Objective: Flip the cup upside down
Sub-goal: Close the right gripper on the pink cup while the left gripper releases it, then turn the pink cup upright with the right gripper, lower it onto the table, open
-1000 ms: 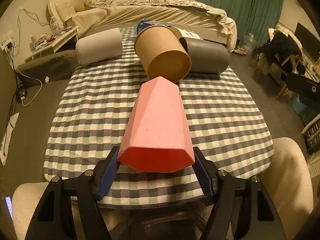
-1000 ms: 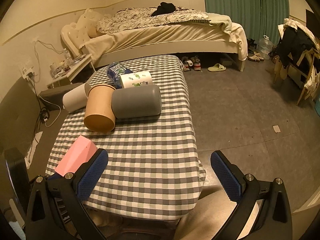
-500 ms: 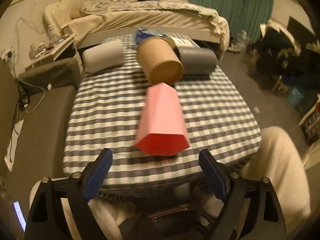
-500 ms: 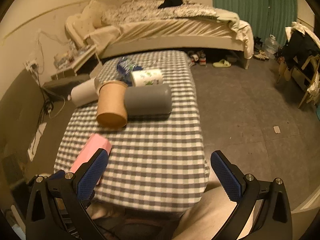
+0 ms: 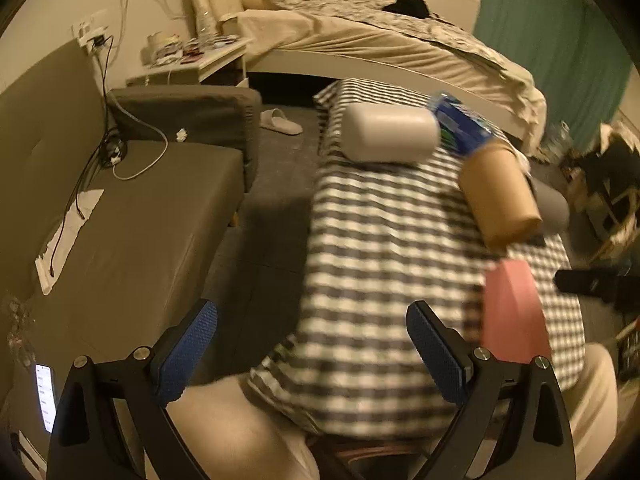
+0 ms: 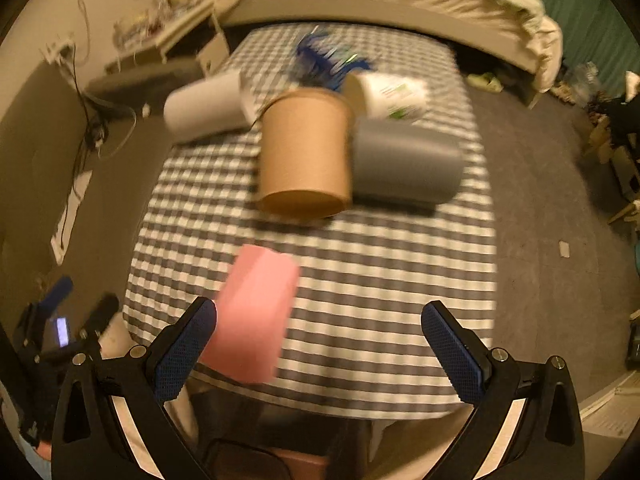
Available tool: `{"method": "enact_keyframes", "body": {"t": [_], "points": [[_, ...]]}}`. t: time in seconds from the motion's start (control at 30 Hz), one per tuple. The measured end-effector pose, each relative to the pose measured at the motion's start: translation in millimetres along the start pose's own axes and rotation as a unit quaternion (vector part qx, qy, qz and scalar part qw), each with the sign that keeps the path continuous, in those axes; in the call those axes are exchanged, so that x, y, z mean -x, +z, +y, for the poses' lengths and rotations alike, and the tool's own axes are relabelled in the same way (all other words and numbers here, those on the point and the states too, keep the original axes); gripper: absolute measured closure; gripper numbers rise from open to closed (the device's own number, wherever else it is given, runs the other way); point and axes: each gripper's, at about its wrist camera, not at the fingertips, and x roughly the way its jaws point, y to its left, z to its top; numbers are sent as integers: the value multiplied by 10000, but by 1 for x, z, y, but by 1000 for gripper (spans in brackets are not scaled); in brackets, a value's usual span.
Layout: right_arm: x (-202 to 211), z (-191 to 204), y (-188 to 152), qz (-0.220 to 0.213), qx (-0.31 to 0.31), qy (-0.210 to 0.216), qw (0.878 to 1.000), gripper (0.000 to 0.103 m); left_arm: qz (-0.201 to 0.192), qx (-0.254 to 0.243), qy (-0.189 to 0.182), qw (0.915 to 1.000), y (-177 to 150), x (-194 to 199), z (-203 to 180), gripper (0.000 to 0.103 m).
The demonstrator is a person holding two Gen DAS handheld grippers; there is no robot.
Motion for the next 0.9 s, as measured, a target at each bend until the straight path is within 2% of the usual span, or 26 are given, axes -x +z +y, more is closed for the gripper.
{"method": "enact_keyframes", "body": {"t": [0.23, 0.3, 0.5, 0.57, 0.6, 0.73, 0.83, 0.9], "points": [[-54, 21, 21, 786, -230, -39, 9966, 0, 195, 93, -152, 9997, 11, -28, 13, 5], [-64, 24, 24, 945, -264, -44, 9952, 4, 250, 88, -169, 9995, 11, -35, 13, 5], [-85, 29, 27, 1222, -356, 97, 9918, 25, 379, 184, -268, 9988, 10, -48, 21, 5], [-90, 31, 27, 1291, -365, 133, 9909, 40, 389, 187, -274, 9987, 9, -48, 22, 5], [-92, 33, 28, 1300, -376, 149, 9907, 44, 380, 191, -271, 9987, 9, -47, 22, 5], [-84, 35, 30, 1146, -389, 163, 9925, 45, 299, 211, -253, 9990, 11, -41, 22, 5], [-61, 31, 29, 826, -288, 195, 9960, 46, 242, 217, -263, 9991, 12, -34, 20, 5], [-42, 32, 27, 453, -142, 251, 9986, 47, 226, 229, -296, 9990, 12, -28, 18, 5]]}}
